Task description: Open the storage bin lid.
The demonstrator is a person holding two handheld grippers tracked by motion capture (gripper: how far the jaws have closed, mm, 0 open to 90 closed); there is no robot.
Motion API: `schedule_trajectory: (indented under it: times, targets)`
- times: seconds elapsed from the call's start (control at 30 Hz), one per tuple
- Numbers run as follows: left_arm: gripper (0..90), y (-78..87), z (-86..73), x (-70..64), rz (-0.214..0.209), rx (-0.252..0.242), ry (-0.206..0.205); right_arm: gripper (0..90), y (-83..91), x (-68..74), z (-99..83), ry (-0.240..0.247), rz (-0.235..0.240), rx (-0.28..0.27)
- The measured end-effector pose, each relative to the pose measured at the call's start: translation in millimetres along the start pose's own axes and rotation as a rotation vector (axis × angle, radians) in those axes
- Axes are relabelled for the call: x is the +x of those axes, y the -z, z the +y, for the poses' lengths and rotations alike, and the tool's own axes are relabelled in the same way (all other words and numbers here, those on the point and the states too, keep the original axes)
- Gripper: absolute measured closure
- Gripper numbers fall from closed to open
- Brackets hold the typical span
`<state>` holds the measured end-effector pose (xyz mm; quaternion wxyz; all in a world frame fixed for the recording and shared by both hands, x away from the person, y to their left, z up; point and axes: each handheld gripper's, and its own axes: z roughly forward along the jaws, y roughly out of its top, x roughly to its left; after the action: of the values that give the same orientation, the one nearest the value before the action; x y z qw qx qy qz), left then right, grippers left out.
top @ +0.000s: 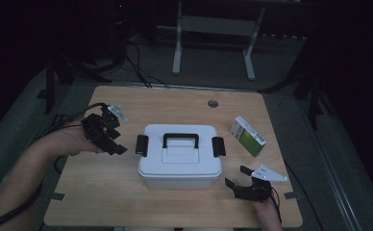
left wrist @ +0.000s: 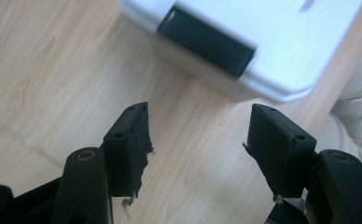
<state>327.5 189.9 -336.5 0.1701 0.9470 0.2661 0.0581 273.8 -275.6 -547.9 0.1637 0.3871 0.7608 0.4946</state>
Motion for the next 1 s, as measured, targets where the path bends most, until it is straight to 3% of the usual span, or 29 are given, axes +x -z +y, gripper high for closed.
schedule_trajectory:
  times: [0.03,0.13,0.27,0.4,0.87,1.0]
  targets:
    - [39.3,-0.5,9.7,-3.3,0.003,0.006,-0.03,13.9,0.1,0.3,0.2,0.002,0.001,0.001]
    - [39.3,-3.9,24.0,-7.4,0.002,0.032,-0.068,13.9,0.0,0.1,0.2,0.002,0.002,0.001]
    - [39.2,-6.4,36.8,-10.1,-0.003,0.039,-0.09,13.9,0.2,-0.2,-0.1,-0.001,0.003,0.0]
    - [39.2,-9.5,54.0,-15.5,0.0,0.051,-0.146,14.0,0.6,-1.2,-0.3,-0.003,0.006,-0.001]
    - [39.2,-24.6,93.3,-24.3,0.02,0.119,-0.193,14.0,0.2,-1.2,-0.9,-0.002,0.01,0.002]
    - [39.2,-28.4,103.7,-26.4,0.006,0.128,-0.202,13.9,0.1,-1.3,-1.1,0.0,0.011,0.004]
